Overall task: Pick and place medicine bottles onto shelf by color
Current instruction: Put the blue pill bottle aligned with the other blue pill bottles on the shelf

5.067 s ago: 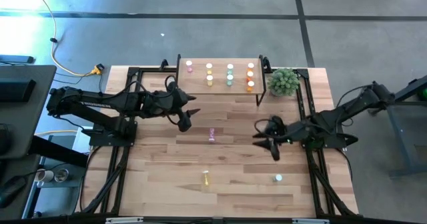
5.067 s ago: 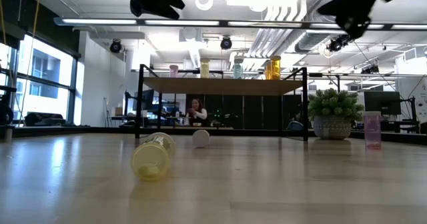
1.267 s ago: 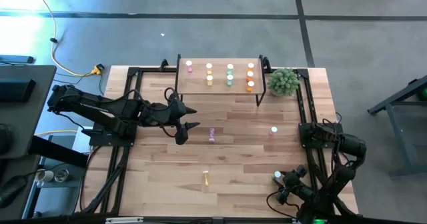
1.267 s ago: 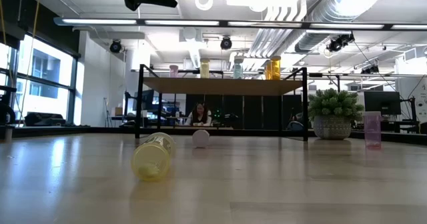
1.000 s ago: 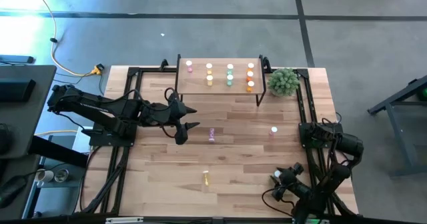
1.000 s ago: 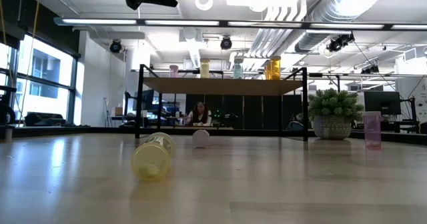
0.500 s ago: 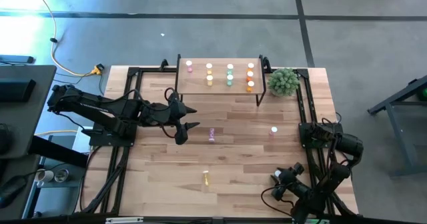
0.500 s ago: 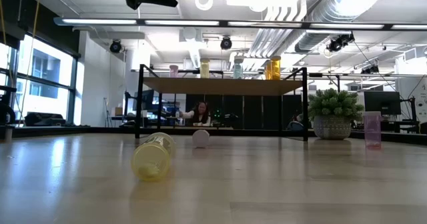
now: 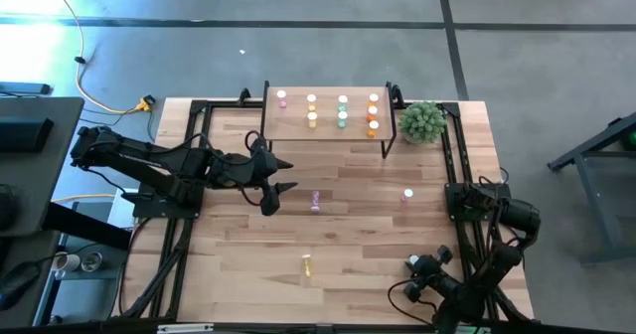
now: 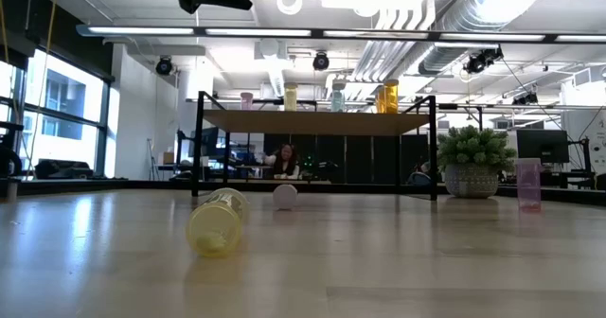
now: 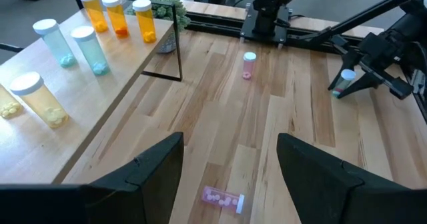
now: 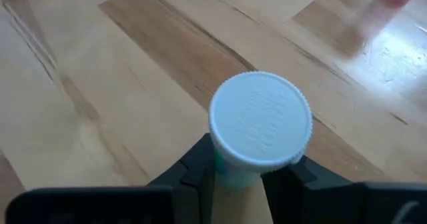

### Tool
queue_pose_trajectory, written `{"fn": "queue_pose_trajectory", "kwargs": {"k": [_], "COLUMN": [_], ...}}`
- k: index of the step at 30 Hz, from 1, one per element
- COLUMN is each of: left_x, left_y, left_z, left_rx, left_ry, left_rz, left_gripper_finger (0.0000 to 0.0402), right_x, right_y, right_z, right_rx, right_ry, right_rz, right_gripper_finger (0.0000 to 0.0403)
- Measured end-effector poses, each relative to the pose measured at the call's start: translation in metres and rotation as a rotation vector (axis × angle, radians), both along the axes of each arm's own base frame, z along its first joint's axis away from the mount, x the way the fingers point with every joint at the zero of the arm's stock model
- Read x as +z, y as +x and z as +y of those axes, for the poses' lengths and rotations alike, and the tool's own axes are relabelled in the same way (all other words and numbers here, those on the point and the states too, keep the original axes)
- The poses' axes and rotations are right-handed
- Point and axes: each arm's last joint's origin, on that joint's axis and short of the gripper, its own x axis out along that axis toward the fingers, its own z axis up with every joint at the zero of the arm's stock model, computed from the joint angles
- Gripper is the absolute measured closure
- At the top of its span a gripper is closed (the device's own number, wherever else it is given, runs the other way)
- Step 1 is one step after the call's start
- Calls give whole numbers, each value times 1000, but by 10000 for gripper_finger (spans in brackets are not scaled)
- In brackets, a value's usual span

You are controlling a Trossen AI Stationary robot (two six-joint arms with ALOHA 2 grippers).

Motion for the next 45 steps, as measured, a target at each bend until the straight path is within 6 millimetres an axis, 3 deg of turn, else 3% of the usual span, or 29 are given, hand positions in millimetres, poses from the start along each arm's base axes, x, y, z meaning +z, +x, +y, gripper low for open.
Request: {"fn": "queue_pose_trajectory", "kwargs": {"k": [14,23,35,45], "left_x": [0,-1,-1,-1], "left_y": [0,1,1,2], "left_z": [0,-4,-6,-6], "left_rx": [-122,-292,-362,-381], "left_ry": [125,137,114,152], "left_rz": [58,73,68,72], "left_gripper_finger": [172,172,172,172], "right_x": [21,63,128,163], "right_y": [56,89,118,156], "right_z": [-5,-15,-50,-96], "right_rx": [-51,-30,110,334], "right_ry": [-14,-20,-41,-14], "right_rz": [-100,-176,-132,-37], "right_gripper_finger": [313,313,313,313]}}
